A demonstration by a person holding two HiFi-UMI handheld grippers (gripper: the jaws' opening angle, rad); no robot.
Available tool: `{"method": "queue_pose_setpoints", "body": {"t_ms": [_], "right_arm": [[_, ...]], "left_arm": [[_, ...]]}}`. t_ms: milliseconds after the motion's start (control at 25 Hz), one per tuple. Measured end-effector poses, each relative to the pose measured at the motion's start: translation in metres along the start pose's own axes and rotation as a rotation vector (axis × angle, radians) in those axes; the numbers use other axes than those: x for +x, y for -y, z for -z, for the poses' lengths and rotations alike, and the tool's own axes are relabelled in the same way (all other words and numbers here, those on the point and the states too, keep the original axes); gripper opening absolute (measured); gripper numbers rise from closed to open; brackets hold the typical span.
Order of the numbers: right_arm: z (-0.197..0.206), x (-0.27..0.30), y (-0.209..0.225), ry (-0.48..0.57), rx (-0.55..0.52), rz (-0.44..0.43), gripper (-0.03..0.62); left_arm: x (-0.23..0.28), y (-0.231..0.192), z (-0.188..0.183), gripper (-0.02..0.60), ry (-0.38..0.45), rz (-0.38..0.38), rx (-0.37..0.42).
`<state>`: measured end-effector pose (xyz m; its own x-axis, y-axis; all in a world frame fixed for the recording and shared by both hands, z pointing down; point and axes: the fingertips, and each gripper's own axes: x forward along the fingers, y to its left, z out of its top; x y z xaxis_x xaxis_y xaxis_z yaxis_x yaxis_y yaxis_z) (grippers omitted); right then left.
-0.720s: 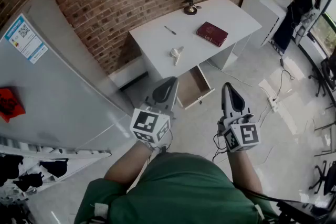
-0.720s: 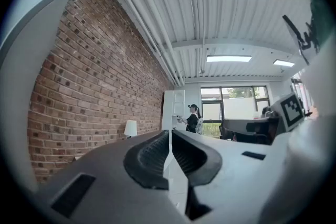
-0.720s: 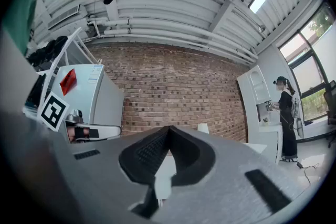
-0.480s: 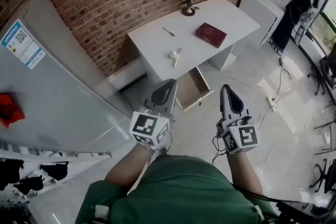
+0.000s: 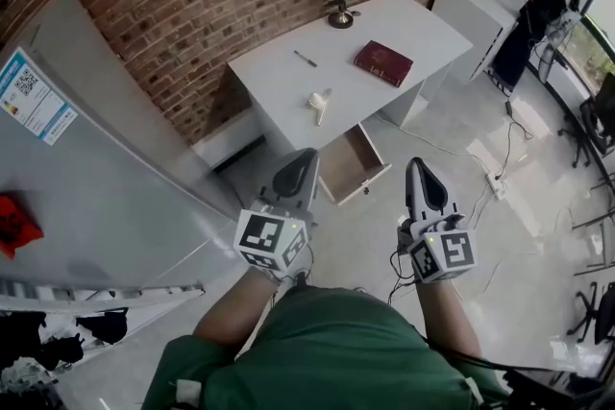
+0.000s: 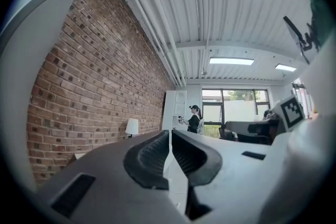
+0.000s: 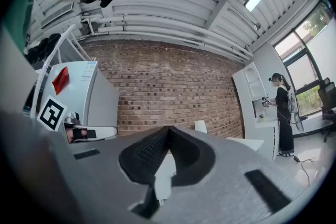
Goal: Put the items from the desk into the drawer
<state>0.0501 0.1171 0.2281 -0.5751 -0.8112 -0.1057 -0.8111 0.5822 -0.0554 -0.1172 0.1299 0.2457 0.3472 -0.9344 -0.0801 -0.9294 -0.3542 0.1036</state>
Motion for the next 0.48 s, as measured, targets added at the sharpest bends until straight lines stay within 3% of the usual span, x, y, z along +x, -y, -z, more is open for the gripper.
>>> {"method": "queue_pose_setpoints", "body": {"t_ms": [480], "right_arm": [[0.020, 0.027, -0.027, -0.052, -0.041, 0.093, 0.003]], "left_arm": [[-0.002, -0.056, 0.014, 0.014, -0.003, 0.060, -0.046]]}}
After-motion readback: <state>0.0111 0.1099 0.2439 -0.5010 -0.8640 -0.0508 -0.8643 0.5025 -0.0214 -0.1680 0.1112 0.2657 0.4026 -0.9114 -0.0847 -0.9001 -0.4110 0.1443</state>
